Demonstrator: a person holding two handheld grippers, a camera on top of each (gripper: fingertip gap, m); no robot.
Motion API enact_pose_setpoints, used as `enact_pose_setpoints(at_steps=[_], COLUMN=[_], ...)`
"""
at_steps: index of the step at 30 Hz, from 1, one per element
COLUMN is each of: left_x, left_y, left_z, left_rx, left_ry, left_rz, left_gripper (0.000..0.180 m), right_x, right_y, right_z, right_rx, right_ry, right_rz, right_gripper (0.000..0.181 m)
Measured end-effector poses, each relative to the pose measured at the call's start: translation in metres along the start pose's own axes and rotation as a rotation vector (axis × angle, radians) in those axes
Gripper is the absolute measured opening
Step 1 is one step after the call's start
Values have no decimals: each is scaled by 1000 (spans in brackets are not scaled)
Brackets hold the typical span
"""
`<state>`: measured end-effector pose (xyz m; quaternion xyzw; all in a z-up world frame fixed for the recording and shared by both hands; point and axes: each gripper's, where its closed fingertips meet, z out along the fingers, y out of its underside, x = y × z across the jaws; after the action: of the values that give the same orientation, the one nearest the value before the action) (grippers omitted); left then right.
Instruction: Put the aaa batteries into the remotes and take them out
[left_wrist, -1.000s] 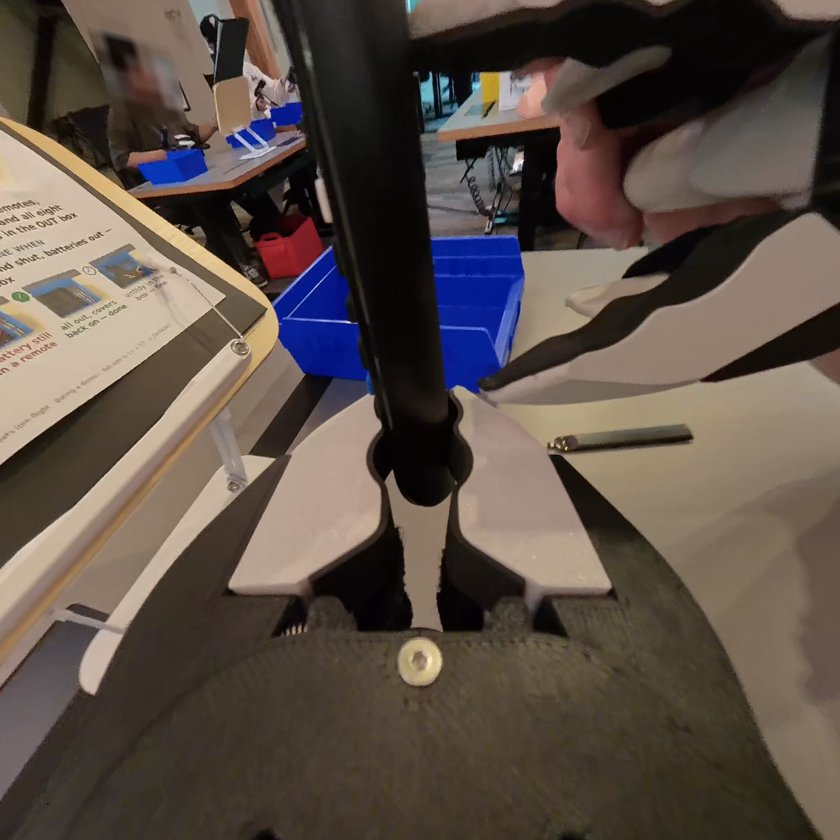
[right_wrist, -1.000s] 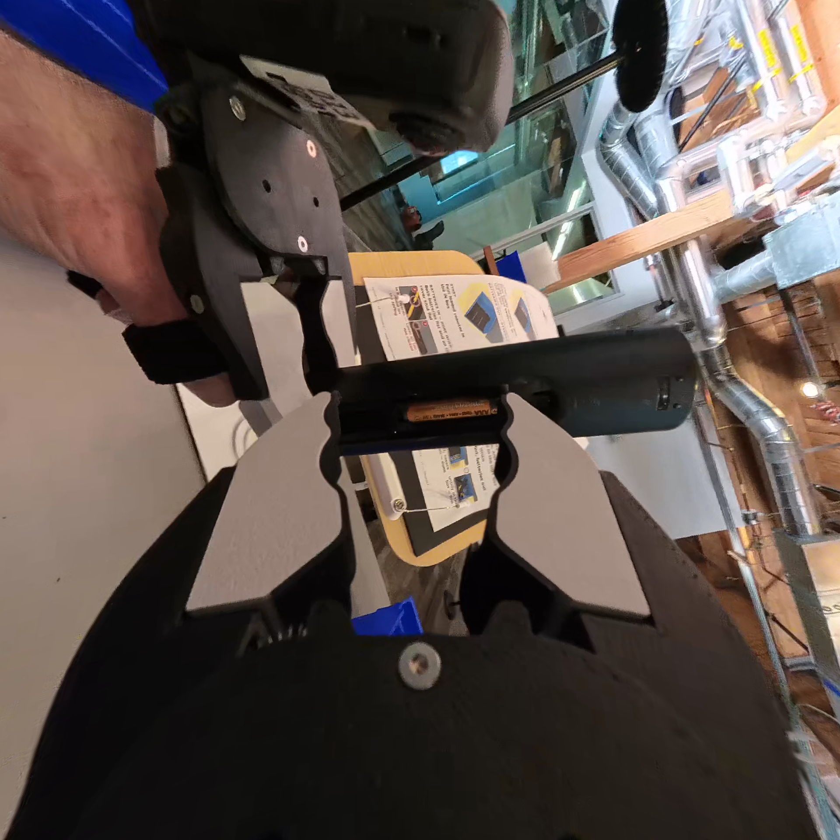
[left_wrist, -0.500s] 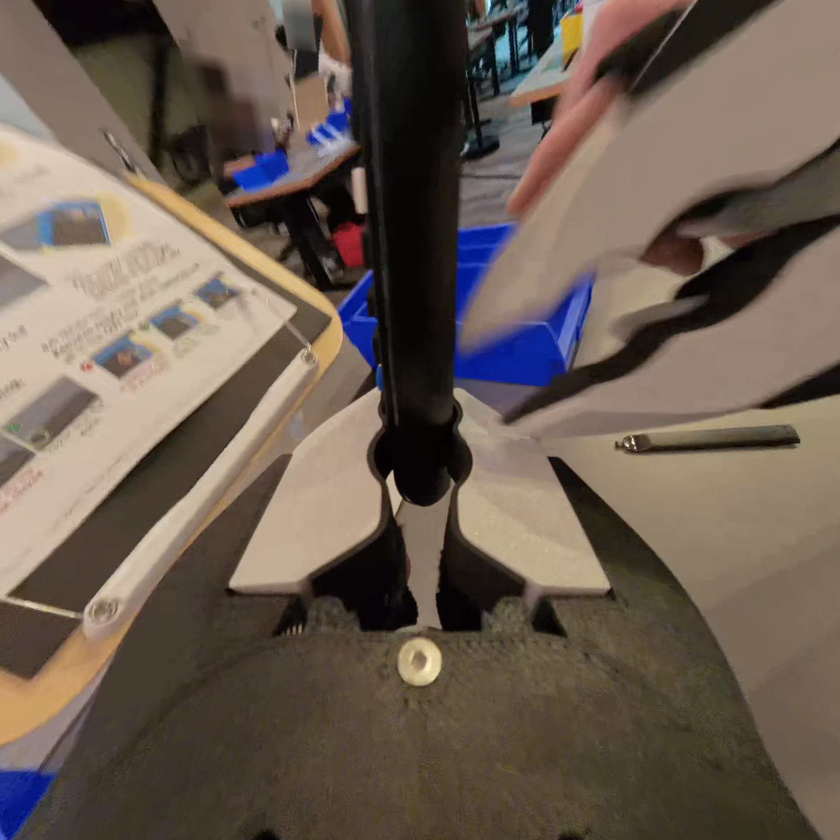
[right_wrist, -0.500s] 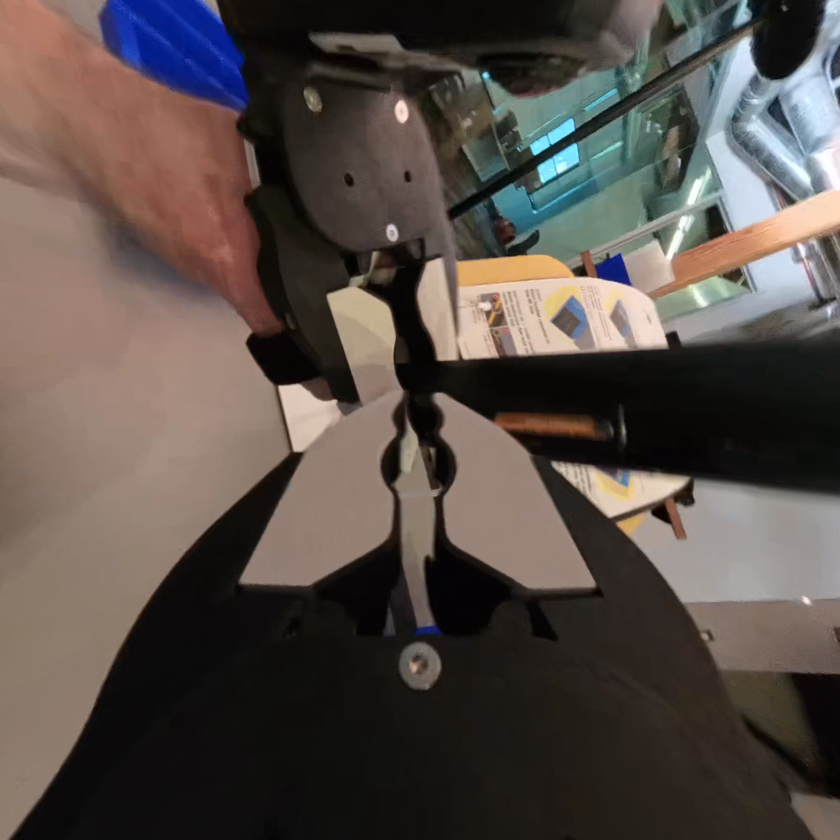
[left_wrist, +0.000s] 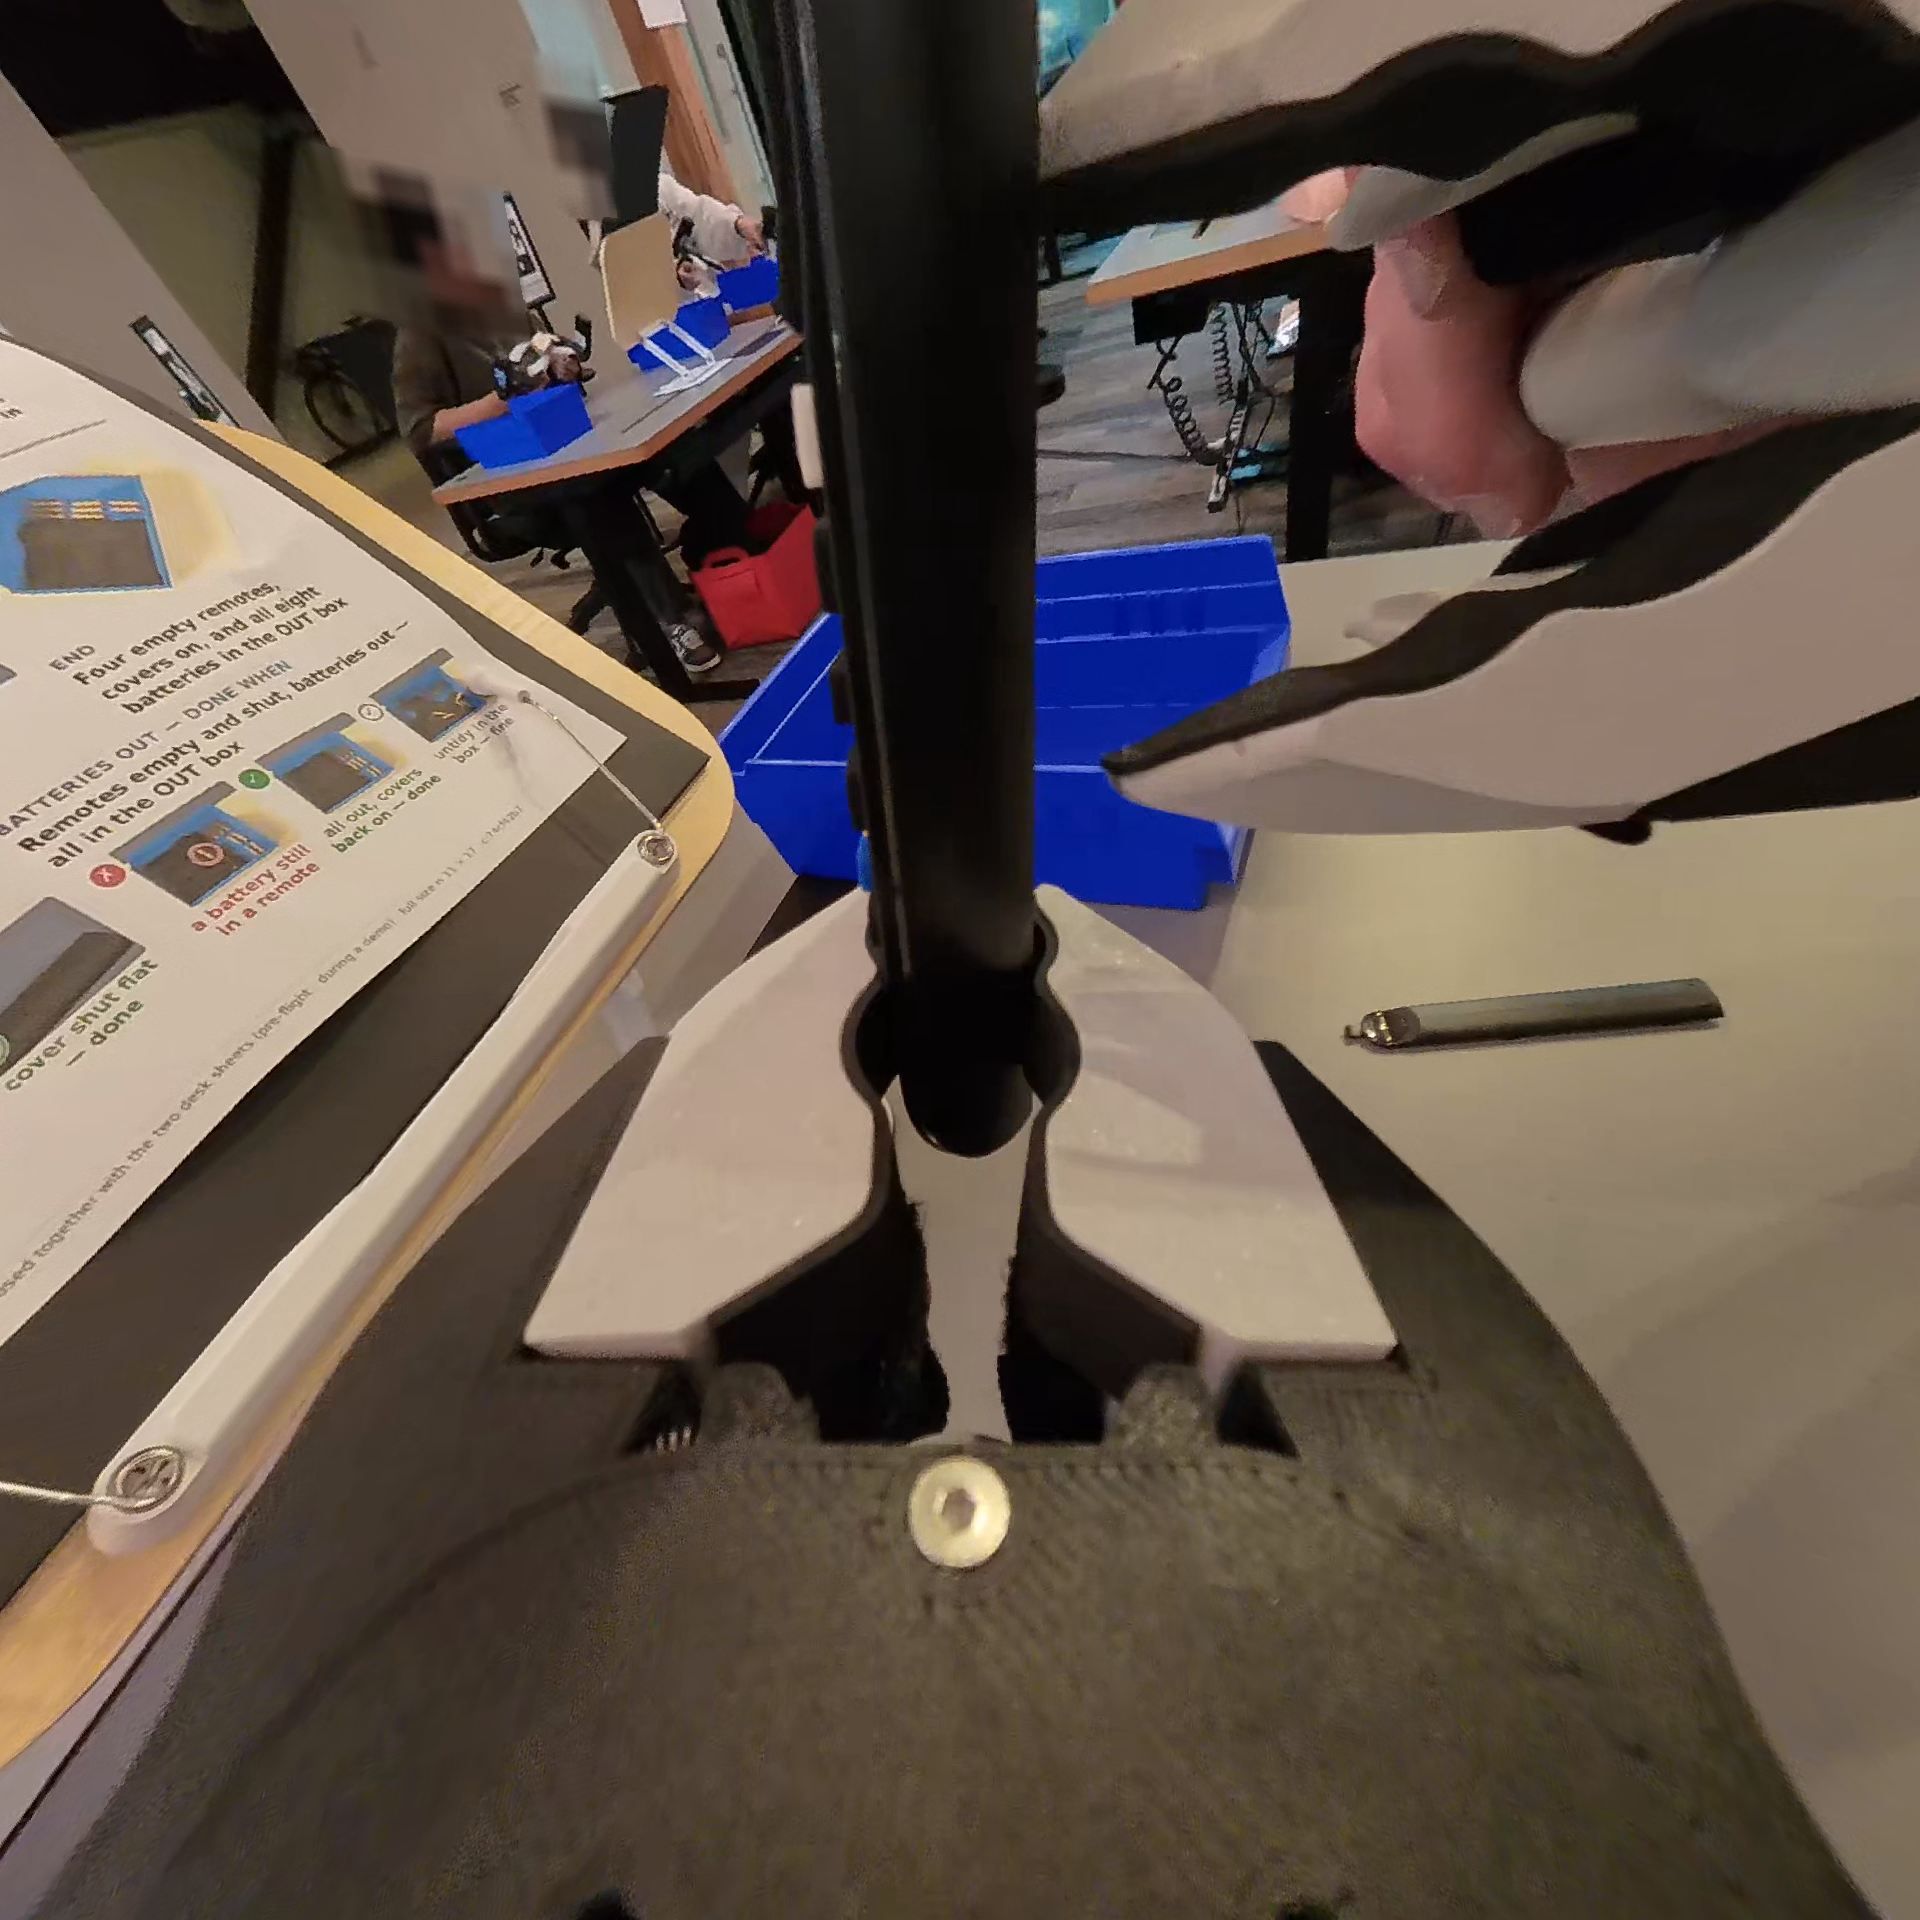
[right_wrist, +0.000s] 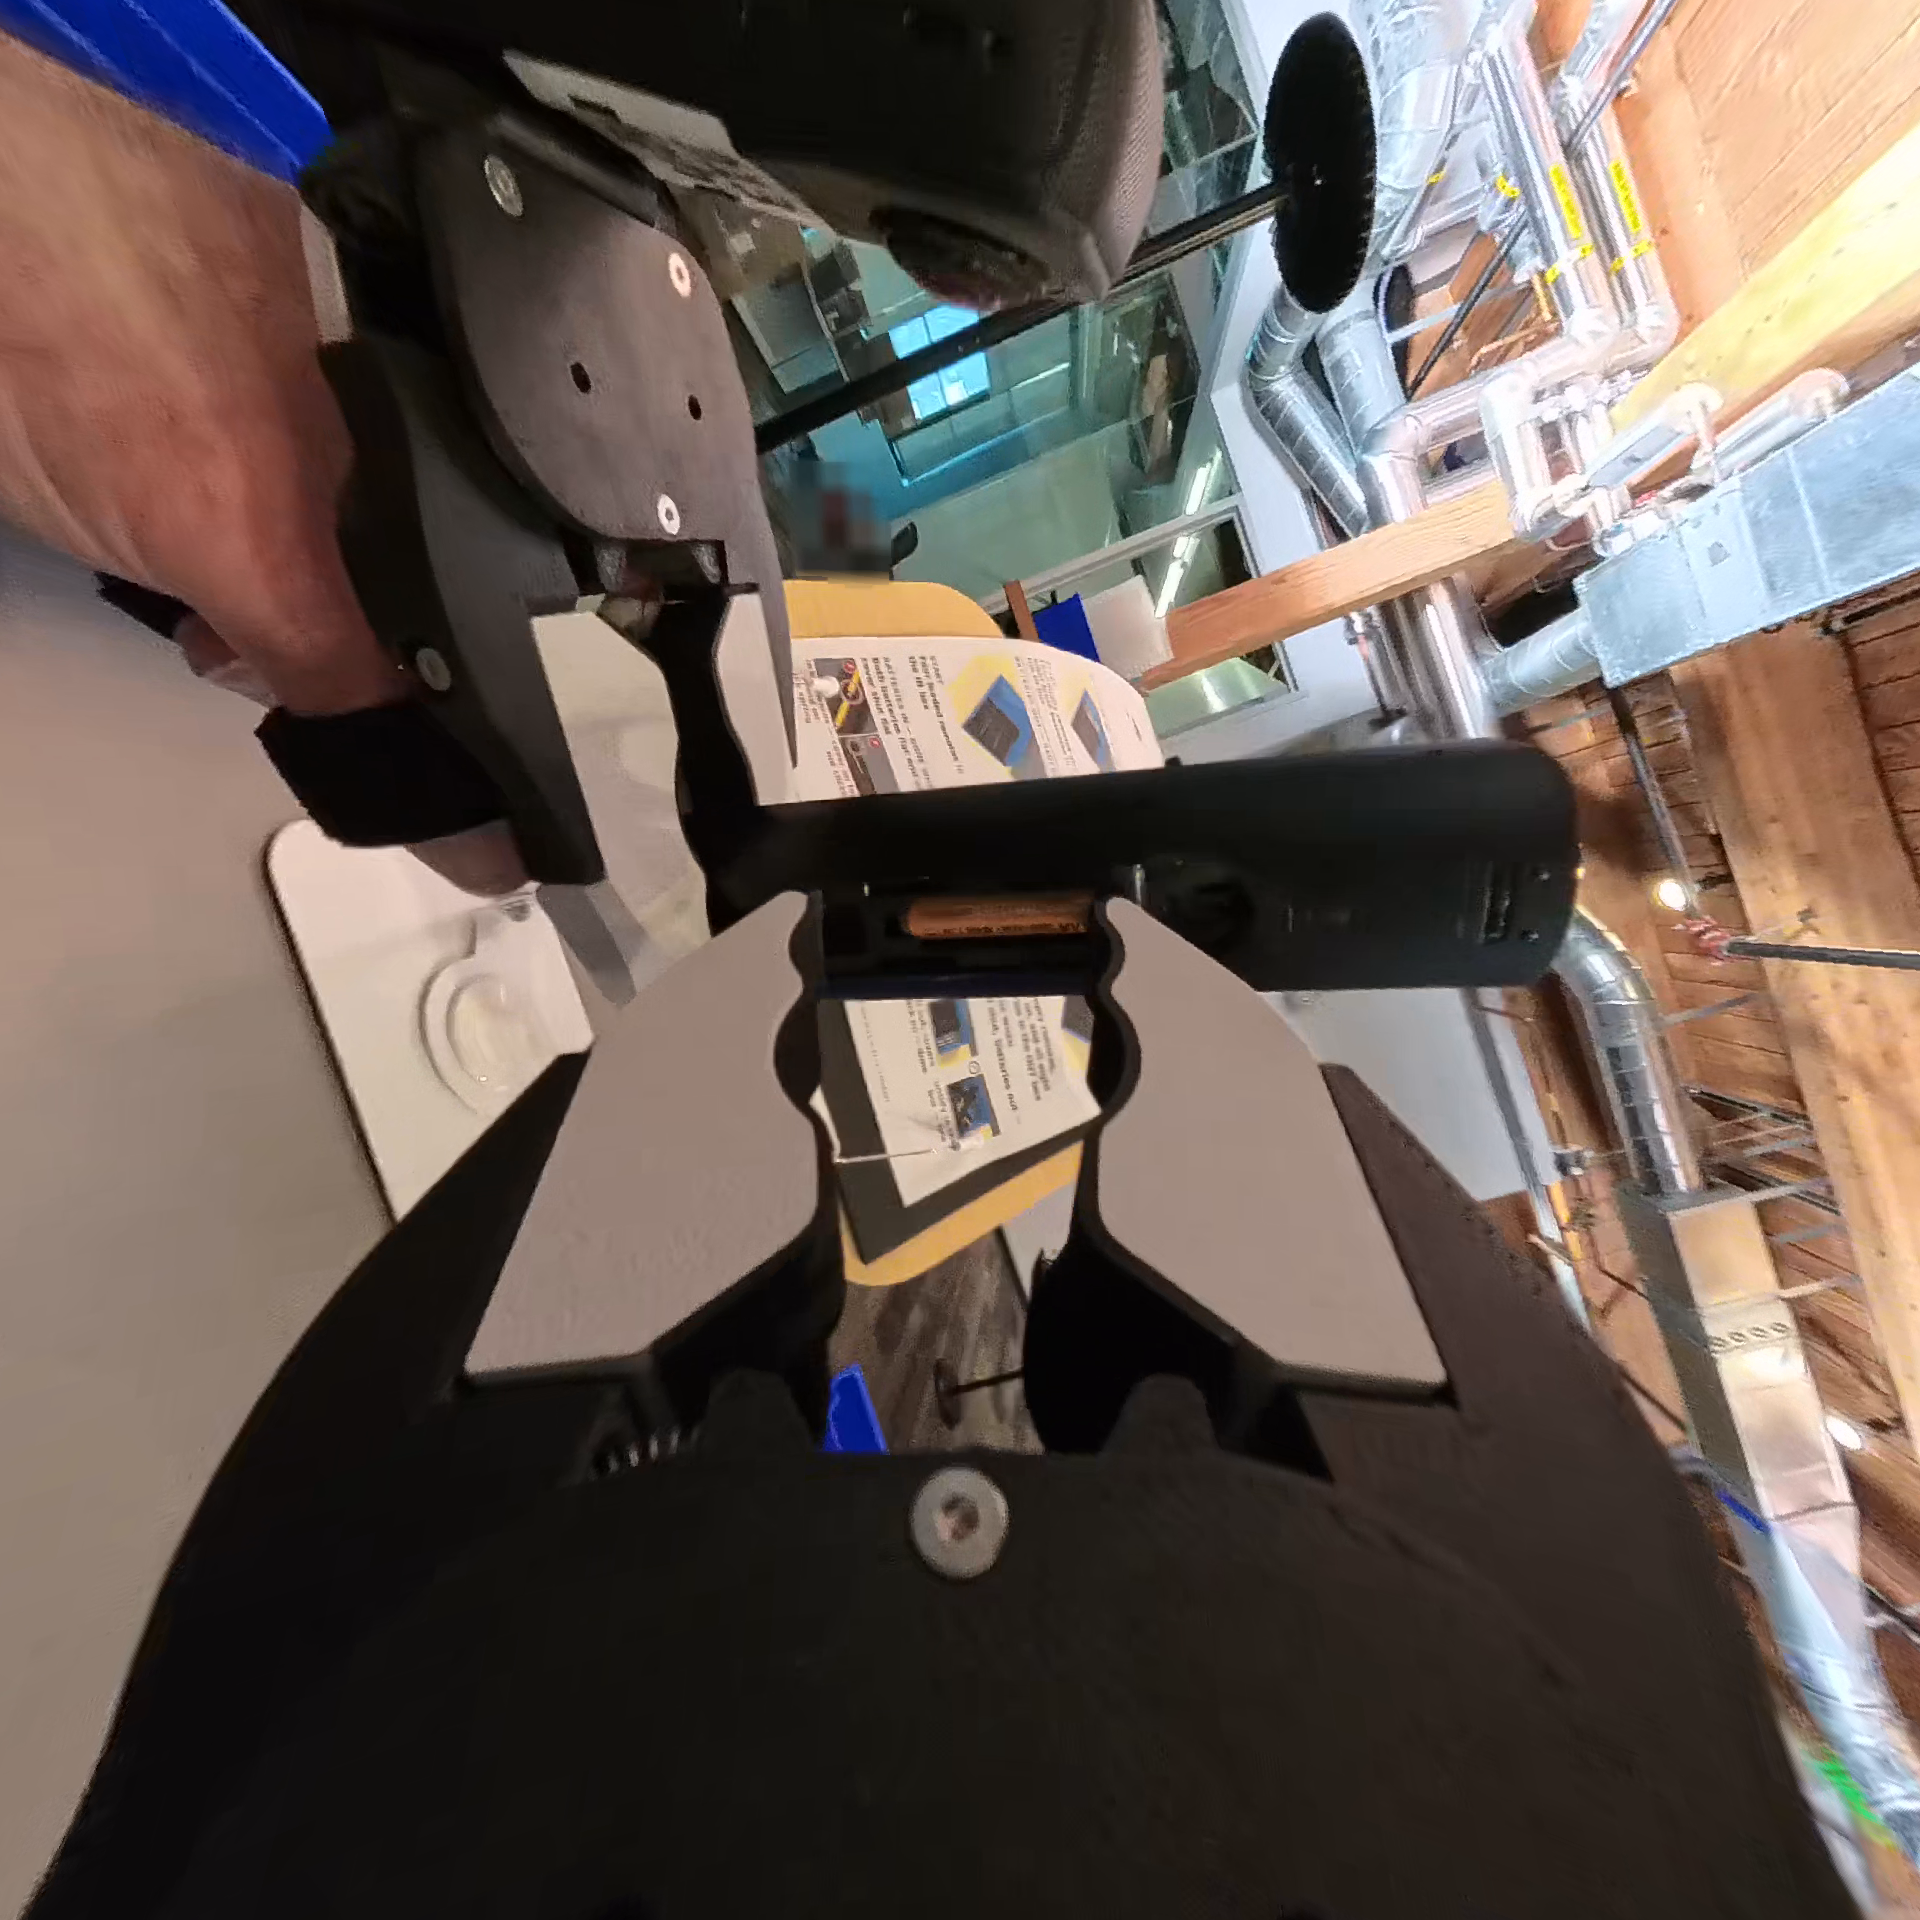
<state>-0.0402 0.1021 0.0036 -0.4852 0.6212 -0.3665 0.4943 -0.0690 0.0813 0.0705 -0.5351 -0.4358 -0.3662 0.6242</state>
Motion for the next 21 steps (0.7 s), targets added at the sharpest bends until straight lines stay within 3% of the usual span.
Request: enact_pose_setpoints(at_steps=[9,15,21], left_x=[8,6,5], left_y=[-6,-1,-3], left_z=[0,2,0], left_rx=[23,-12,-13], left_ry=[43,7,-10], left_rz=[-45,-22,-23], left_gripper=[21,21,21], right_x=[9,10,11], right_y=[-4,1,1], right_z=[-2,1,2], right_rx=[17,-21,2], right_ry=[133,133,120], right_rz=[-51,-56,-48], right_gripper=[49,59,56])
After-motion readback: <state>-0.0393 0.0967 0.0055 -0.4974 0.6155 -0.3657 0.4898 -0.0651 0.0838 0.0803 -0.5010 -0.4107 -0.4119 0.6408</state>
